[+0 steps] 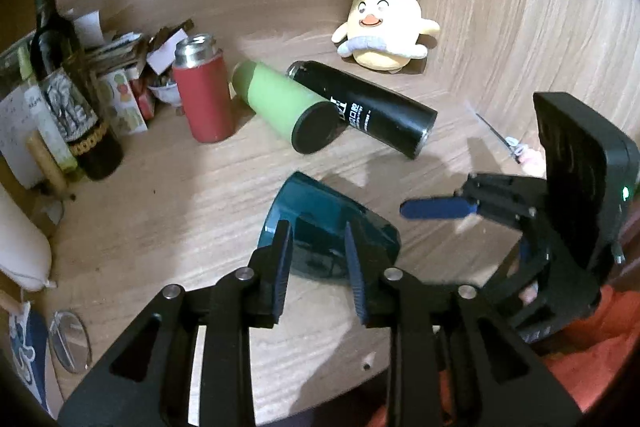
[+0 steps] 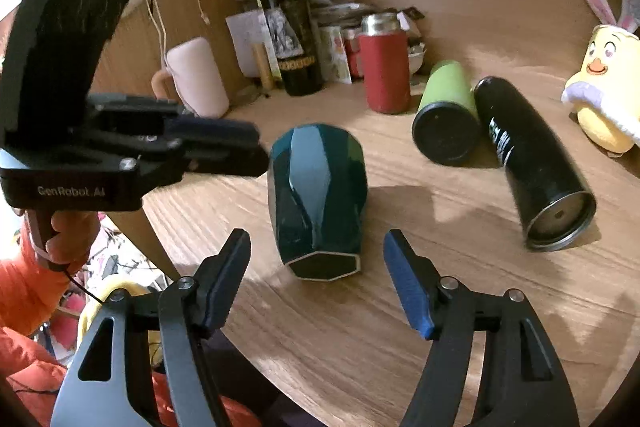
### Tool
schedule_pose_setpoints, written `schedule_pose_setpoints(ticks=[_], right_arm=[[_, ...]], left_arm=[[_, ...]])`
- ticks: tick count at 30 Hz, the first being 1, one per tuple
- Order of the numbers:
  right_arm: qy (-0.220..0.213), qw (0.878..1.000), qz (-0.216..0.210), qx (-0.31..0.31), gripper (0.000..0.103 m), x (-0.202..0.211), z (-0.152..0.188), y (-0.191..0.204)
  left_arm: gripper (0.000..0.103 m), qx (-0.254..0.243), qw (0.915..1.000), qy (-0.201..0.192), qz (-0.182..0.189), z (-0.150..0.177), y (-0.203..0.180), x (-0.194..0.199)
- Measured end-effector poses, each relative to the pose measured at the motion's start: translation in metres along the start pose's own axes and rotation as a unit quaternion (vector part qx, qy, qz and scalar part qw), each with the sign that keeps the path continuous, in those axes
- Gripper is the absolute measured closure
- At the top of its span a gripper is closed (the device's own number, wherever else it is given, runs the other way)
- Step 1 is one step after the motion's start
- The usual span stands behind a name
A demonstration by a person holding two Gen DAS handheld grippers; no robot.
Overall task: Flip cup upside down
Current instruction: 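Lower the green cup onto the desk while the right gripper closes around it, then set the green cup upright with the right gripper and open it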
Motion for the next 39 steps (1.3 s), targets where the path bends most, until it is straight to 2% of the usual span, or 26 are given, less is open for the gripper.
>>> schedule_pose_setpoints(ticks=[6,9,11,17,22,30,39], right_arm=[[0.023,0.999,-0.01,-0.024,0.038,-0.019,-0.001,-0.006],[0.017,1.0,0.001,-0.023,0.039,-0.021,-0.004,-0.004],[0.017,0.999,0.001,-0.027,0.047,-0.025,-0.005,-0.004],[0.005,0.999,0.013,-0.032,0.049,-0.025,-0.004,-0.001],[-0.009,0.998,0.052,-0.021,0.052,-0.02,0.0,0.006],[-0.021,0.998,0.047,-0.034,0.053,-0.007,0.007,0.003],[-0.037,0.997,0.06,-0.019,0.054,0.014,0.008,0.011]], left_arm=[[0.076,0.001,1.0,0.001,-0.001,-0.008,0.004,-0.013],[0.076,0.002,1.0,-0.001,0.006,-0.01,0.006,-0.015],[0.076,0.003,1.0,-0.001,0.008,-0.01,0.006,-0.016],[0.076,0.005,1.0,-0.003,0.007,-0.01,0.006,-0.017],[0.076,0.005,0.9999,-0.005,0.01,-0.008,0.006,-0.017],[0.076,-0.001,0.9997,-0.007,0.026,-0.009,0.0,-0.014],[0.076,-0.004,0.9989,-0.017,0.042,-0.013,-0.002,-0.007]])
Point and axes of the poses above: each gripper's, at about its wrist camera, not at the fingertips, and x roughly against the way its jaws point, y to its left, z to its underside, the point moved 3 cm from there along -x, roughly the way its jaws point, and after that the axes turned 14 degrees about y, right-handed, at the moved point
